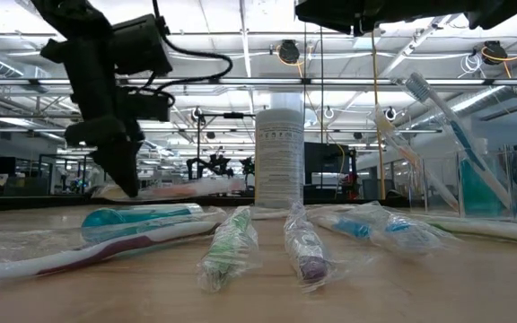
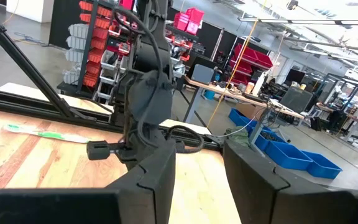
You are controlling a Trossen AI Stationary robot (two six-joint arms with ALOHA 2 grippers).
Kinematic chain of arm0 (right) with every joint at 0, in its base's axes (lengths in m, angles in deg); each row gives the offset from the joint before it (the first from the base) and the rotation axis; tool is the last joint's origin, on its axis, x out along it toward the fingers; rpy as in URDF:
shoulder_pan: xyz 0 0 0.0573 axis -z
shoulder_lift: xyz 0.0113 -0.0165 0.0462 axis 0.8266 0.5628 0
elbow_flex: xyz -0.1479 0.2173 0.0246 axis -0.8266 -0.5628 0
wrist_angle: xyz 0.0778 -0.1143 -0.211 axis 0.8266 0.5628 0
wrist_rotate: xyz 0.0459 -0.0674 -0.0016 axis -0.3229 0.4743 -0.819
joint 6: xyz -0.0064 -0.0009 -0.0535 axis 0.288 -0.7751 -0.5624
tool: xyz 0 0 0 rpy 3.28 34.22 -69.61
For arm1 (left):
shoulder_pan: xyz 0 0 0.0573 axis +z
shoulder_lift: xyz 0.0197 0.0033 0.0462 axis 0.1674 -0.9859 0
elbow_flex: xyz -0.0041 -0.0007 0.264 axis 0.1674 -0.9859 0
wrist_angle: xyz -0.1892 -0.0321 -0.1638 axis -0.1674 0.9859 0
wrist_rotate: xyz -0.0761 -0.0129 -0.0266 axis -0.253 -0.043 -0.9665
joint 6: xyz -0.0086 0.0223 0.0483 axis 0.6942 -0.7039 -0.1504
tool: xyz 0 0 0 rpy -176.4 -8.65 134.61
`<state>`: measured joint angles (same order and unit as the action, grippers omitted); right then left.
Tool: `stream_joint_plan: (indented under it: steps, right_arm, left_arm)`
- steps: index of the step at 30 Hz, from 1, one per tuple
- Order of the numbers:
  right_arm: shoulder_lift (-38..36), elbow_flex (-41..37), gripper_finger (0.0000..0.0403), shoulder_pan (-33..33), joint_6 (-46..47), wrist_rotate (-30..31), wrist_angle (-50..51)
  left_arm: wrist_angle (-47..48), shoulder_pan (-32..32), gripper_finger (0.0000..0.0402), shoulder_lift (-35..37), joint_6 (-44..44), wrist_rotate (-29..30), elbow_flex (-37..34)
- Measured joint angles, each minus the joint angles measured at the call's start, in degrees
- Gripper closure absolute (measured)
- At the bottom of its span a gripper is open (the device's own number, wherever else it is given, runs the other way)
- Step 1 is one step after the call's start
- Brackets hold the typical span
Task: Pick & Place toothbrushing station
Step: Put the left orange toothbrush into the transparent organizer
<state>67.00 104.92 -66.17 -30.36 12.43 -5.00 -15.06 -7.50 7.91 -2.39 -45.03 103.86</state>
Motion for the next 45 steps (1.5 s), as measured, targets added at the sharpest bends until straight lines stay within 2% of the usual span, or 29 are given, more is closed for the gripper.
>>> stream_joint_plan:
  steps: [16, 21, 25, 30, 38, 41, 45]
  right_arm:
    - [0.0, 0.0, 0.0273, 0.0, -2.7, 0.0, 0.0]
    - [0.0, 0.0, 0.0273, 0.0, -2.7, 0.0, 0.0]
    - [0.0, 0.0, 0.0273, 0.0, -2.8, 0.0, 0.0]
    - [0.0, 0.0, 0.0273, 0.0, -5.3, -0.3, 0.1]
    - [0.0, 0.0, 0.0273, 0.0, -7.5, -14.2, 0.7]
    - [0.0, 0.0, 0.0273, 0.0, -8.3, -16.7, 0.4]
    - [1.4, 0.0, 0.0268, 0.2, -8.8, -16.7, -0.5]
  left_arm:
    - [-1.3, -6.2, 0.0388, 0.0, -1.2, 5.0, 5.6]
    - [-6.8, -7.6, 0.0397, 0.0, -1.8, 4.8, 5.9]
    - [-11.9, -8.9, 0.0388, 0.0, -2.0, 4.5, 5.9]
    - [-19.3, -9.8, 0.0397, 0.0, 2.0, 2.4, 5.9]
    - [-28.4, -9.8, 0.0389, 0.1, 10.2, -1.9, 5.9]
    - [-30.8, -9.4, 0.0397, 0.1, 16.1, -3.2, 5.9]
    - [-33.9, -8.1, 0.039, 0.1, 22.4, -5.9, 5.9]
